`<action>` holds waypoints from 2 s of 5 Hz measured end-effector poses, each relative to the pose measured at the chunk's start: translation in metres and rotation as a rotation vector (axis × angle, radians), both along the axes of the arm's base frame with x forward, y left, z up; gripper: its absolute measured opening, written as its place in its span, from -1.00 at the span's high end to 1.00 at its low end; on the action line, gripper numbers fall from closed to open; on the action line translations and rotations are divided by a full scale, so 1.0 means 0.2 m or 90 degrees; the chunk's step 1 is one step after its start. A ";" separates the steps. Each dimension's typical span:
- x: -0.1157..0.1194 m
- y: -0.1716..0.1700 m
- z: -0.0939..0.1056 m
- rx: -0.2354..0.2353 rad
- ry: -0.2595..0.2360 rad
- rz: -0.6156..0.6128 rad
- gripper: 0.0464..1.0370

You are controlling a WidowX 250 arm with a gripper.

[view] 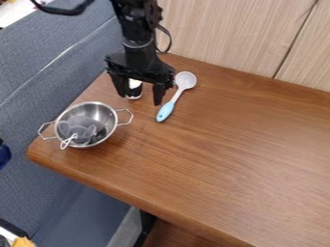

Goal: Move the blue ladle to the bottom left of the table

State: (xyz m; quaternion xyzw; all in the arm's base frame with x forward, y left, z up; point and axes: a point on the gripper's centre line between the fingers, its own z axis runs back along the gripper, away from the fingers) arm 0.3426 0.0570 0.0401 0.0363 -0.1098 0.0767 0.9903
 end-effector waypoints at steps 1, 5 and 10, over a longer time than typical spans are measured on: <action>0.08 -0.03 -0.08 -0.020 0.015 -0.034 -0.93; 0.21 -0.10 -0.32 -0.037 0.052 -0.100 -0.86; 0.19 -0.15 -0.26 -0.045 0.051 -0.067 0.41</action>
